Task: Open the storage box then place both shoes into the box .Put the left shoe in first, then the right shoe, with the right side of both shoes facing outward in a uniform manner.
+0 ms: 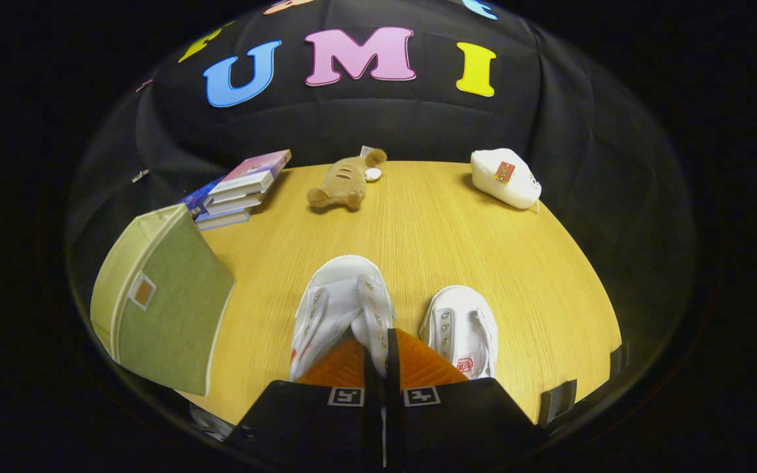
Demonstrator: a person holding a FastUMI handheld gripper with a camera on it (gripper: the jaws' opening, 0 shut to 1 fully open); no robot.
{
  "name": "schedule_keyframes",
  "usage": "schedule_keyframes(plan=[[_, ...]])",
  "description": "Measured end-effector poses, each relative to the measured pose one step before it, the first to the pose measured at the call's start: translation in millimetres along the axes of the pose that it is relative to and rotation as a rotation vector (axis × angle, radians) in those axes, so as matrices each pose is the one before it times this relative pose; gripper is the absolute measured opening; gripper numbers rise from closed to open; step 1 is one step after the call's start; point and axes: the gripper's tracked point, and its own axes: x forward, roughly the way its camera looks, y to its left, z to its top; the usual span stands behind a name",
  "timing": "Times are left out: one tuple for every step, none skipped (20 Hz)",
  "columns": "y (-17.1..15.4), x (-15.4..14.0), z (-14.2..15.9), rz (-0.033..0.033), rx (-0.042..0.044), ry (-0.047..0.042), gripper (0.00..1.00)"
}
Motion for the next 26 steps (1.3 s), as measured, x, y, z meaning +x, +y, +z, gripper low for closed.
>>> schedule_keyframes(plan=[[7.62, -9.19, 13.58, 0.01266, 0.01635, -0.01493, 0.07], [7.39, -7.8, 10.95, 0.01336, 0.01085, -0.00677, 0.07], [10.05, -8.36, 13.07, 0.01723, 0.00856, -0.01136, 0.07], [11.0, -7.73, 11.57, 0.01523, 0.00305, -0.00364, 0.07], [10.84, -7.02, 11.89, 0.01182, 0.00463, -0.00188, 0.07], [12.64, -7.25, 11.6, 0.01235, 0.00185, -0.00351, 0.07], [14.6, -6.7, 11.25, 0.01568, -0.00181, 0.00009, 0.07], [15.05, -4.68, 9.49, 0.02099, -0.00009, -0.0016, 0.07], [16.21, -4.51, 7.17, 0.02607, -0.00484, -0.00022, 0.07], [18.93, -3.21, 6.58, 0.02927, -0.00352, 0.00482, 0.07], [19.19, -1.34, 4.41, 0.02952, 0.00332, 0.01024, 0.07], [19.66, -0.06, 2.47, 0.02909, 0.00907, 0.01592, 0.07], [19.49, 0.62, -1.47, 0.0273, 0.01228, 0.02662, 0.07], [18.8, 2.13, -2.04, 0.02414, 0.0162, 0.026, 0.07], [17.97, 5.34, -4.22, 0.02106, 0.01362, 0.02769, 0.07], [15.83, 6.13, -6.06, 0.01633, 0.00837, 0.02883, 0.07], [13.05, 5.8, 1.16, 0.00316, 0.01591, 0.03347, 0.07], [10.45, 9.57, -9.59, -0.00678, 0.02661, 0.04095, 0.07], [8.39, 10.35, -10.19, -0.00695, 0.0237, 0.03723, 0.07], [8.59, 9.54, -7.85, -0.00648, 0.01733, 0.02869, 0.07], [7.33, 10.92, -4.27, -0.00498, 0.00414, 0.0121, 0.07], [5.85, 10.54, -2.36, -0.00905, -0.0046, 0.00255, 0.07], [3.79, 8.57, -5.79, -0.01461, -0.00295, 0.00768, 0.07], [2.74, 9.49, -2.66, -0.01609, -0.00227, 0.00277, 0.07], [1.91, 10.26, -2.88, -0.0163, -0.00072, 0.00081, 0.07], [0.92, 8.47, -3.28, -0.01589, 0.00735, 0.00723, 0.07]])
